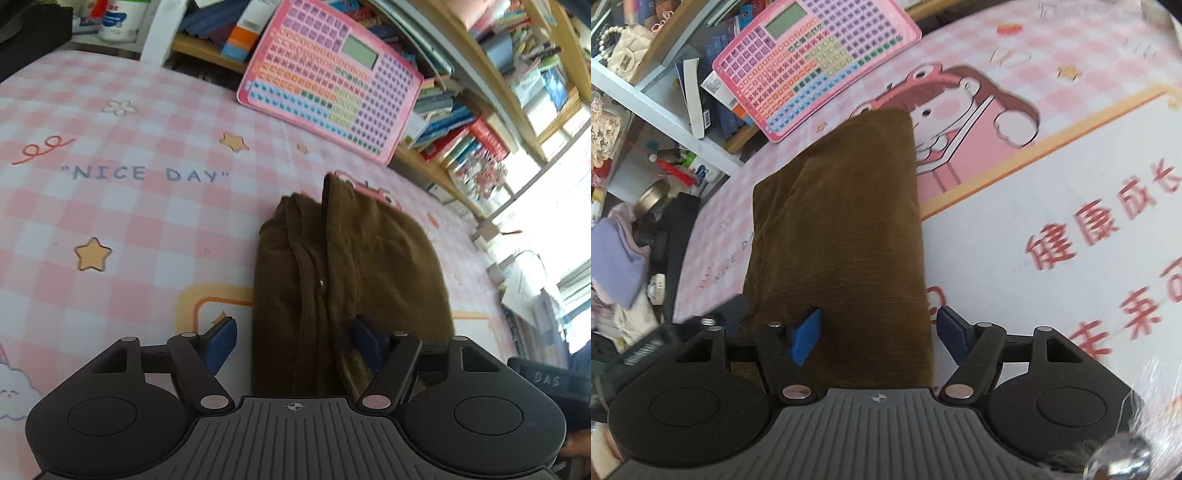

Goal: Fold clothes

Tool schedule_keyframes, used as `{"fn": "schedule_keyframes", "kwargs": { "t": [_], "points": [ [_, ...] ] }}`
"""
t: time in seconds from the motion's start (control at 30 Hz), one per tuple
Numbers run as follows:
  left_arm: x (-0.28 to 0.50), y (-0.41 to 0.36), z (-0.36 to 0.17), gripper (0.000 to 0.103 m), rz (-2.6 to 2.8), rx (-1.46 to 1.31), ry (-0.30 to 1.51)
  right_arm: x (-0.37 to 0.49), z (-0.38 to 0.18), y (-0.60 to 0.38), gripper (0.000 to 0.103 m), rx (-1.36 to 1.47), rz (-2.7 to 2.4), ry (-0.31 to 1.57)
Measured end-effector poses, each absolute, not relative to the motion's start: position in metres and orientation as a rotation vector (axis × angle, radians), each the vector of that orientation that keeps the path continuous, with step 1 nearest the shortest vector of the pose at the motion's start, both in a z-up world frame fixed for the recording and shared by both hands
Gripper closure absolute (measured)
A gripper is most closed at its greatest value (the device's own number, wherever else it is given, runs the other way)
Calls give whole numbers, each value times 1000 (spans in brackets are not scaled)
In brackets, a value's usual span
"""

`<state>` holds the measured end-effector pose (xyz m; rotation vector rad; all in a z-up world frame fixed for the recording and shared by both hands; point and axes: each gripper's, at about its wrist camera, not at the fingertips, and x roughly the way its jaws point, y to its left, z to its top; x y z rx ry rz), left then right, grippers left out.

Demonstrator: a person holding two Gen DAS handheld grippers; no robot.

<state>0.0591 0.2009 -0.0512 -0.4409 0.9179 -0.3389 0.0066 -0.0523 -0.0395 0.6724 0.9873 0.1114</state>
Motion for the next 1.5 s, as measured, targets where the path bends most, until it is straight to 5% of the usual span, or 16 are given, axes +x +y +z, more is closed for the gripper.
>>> {"fn": "schedule_keyframes", "kwargs": {
  "t": [0.2, 0.27, 0.4, 0.57, 0.73, 0.93, 1.13, 1.5],
  "points": [
    [52, 187, -44, 69, -316, -453, 912, 8, -39, -46, 74, 684, 132, 958],
    [43, 180, -34, 73, -331, -438, 909, 0, -24, -35, 76, 517, 146, 921],
    [15, 158, -15, 74, -375, -349, 883, -19, -3, -23, 77, 265, 173, 892],
    [15, 158, -24, 69, -376, -373, 951, -32, -16, -41, 76, 331, 172, 990],
    [16, 162, -36, 52, -361, -420, 1014, -35, -25, -52, 48, 421, 127, 1017],
    [24, 165, -52, 45, -382, -514, 1035, -35, -37, -64, 39, 541, 128, 1027],
    [21, 156, -49, 68, -379, -482, 1017, -33, -32, -48, 73, 461, 173, 1011],
    [-2, 153, -12, 75, -435, -400, 847, -53, 5, -21, 78, 237, 186, 824]
  ]
}}
